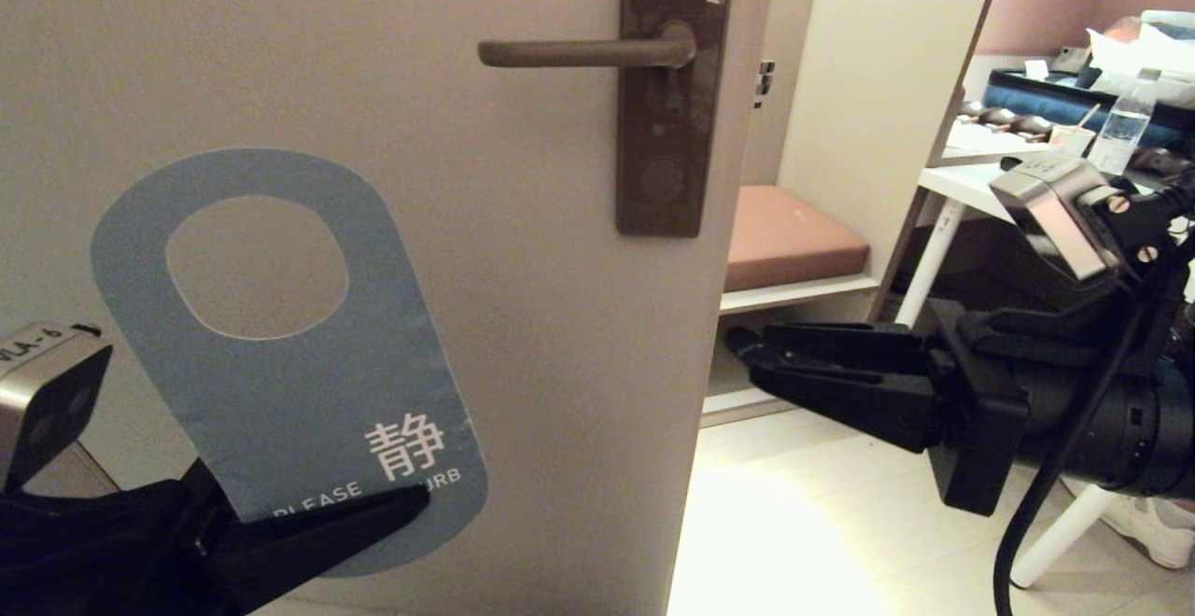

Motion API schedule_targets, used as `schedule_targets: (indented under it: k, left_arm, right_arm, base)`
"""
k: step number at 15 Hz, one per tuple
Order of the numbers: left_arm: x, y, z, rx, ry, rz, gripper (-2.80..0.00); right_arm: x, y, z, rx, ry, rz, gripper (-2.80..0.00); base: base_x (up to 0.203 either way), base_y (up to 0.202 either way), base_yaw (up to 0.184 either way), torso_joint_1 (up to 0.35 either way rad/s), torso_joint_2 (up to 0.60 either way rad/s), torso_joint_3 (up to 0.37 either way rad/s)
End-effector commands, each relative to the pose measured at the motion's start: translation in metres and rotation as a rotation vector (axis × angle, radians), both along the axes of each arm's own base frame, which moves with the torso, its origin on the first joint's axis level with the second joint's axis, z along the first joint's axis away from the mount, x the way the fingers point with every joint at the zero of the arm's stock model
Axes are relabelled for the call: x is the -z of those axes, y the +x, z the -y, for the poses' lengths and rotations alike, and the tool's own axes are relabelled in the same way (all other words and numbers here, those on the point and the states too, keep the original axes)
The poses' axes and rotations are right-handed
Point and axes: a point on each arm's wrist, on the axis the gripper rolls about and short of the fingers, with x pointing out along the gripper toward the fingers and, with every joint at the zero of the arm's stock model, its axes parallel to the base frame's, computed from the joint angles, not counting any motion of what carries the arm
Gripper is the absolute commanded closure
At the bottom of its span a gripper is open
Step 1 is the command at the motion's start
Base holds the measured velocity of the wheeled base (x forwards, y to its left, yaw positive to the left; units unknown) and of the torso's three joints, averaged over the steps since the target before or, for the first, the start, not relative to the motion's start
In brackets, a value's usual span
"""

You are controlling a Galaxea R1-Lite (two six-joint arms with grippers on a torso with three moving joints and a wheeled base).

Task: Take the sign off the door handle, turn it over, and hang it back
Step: Hang the sign back with the other side facing out

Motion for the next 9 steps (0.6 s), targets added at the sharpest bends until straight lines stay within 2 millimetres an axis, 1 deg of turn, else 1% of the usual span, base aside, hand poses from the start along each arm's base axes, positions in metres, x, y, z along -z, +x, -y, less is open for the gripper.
schedule_targets:
  k: [1,3,5,6,9]
  left_arm:
    - [-0.001,-0.009,-0.006,-0.009,-0.015,0.023,0.00]
    - [0.001,-0.012,-0.008,-0.015,-0.015,0.022,0.00]
    - [0.001,-0.014,-0.009,-0.024,-0.019,0.028,0.00]
    - [0.001,-0.014,-0.009,-0.042,-0.020,0.025,0.00]
    - [0.001,-0.012,-0.010,-0.107,-0.029,0.021,0.00]
  right_arm:
    - [0.003,-0.003,0.020,0.090,-0.003,0.010,0.00]
    - [0.022,0.000,0.049,0.268,-0.051,-0.010,0.00]
    - [0.045,-0.007,0.081,0.434,-0.078,-0.033,0.00]
    - [0.055,-0.015,0.093,0.497,-0.083,-0.030,0.00]
    - [0.070,-0.047,0.121,0.667,-0.091,0.008,0.00]
  base:
    - [0.000,0.000,0.000,0.000,0.00,0.000]
    - [0.000,0.000,0.000,0.000,0.00,0.000]
    - [0.000,0.000,0.000,0.000,0.00,0.000]
    - [0.000,0.000,0.000,0.000,0.00,0.000]
    - [0.000,0.000,0.000,0.000,0.00,0.000]
